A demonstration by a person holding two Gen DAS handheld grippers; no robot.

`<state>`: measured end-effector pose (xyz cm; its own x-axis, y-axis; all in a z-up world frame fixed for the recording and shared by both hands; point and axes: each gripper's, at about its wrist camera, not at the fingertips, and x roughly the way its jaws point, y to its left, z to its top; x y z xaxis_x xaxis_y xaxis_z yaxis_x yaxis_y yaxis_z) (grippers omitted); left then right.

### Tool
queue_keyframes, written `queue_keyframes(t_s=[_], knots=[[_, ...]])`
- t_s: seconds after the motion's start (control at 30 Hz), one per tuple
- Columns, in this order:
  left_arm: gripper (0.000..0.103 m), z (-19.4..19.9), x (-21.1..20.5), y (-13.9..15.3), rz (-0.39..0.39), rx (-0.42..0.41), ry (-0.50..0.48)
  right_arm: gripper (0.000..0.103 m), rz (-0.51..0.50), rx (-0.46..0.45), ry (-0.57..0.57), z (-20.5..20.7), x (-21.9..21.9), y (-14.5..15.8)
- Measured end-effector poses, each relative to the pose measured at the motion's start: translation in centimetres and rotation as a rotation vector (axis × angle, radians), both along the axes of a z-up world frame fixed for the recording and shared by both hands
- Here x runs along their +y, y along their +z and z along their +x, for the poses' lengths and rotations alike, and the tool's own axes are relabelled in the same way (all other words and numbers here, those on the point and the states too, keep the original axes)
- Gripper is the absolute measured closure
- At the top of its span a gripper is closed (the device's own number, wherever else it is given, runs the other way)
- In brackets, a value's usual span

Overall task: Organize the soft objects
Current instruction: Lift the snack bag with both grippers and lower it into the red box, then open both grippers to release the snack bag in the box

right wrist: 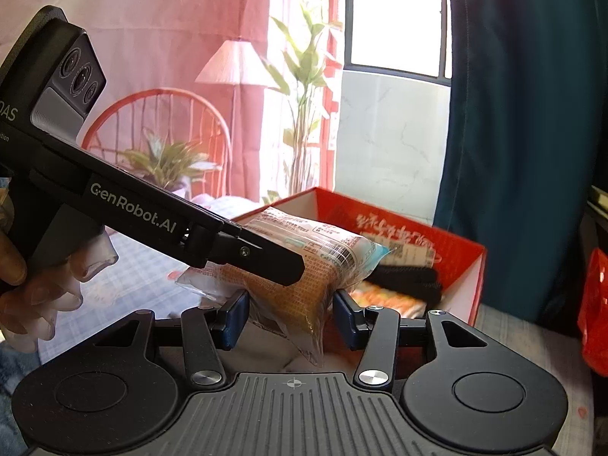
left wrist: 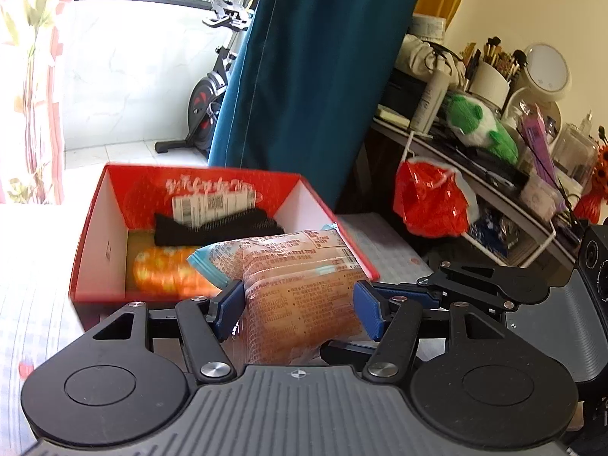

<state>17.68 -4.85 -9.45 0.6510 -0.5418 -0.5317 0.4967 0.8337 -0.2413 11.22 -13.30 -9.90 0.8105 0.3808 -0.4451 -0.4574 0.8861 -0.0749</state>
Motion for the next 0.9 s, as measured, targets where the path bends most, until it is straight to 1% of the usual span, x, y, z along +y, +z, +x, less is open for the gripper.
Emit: queue_keyframes(t_s=[0.13,0.3,0.47,0.57,0.7,0.8,0.9], knots=[[0.038,3.0,-0.9,0.8,0.006,-0.006,0.005,0.058,-0.011,-0.002,-0.005,3.4,-0.7,1.0],[0.037,6.9,-0.9,1.1,0.064,-0.012,0.023,0.058,0.022,0.032,-0.011,8.2,-0.7,1.1],[0.037,10.5,0.9,-0.5,0.105,0.052,0.073,0.058,0.021,0.102,-0.001,13.2,1.6,-0.4],[0.037,12.3,2.1,-1.9,0.114,0.096,0.096,0.058,0.013,0.152,0.000,15.5,3.0,-1.8],[0.037,13.4,2.9,-3.6,0.142,0.131,0.110,0.058,0.010,0.214,-0.002,17.2,4.0,-3.6],[0.037,13.5,3.3,-4.2,0.151,0.142,0.109,0.057,0.028,0.251,-0.006,17.9,4.3,-4.3],[0.035,13.0,3.5,-4.1,0.161,0.126,0.101,0.057,0.030,0.263,-0.011,17.9,4.0,-4.5]])
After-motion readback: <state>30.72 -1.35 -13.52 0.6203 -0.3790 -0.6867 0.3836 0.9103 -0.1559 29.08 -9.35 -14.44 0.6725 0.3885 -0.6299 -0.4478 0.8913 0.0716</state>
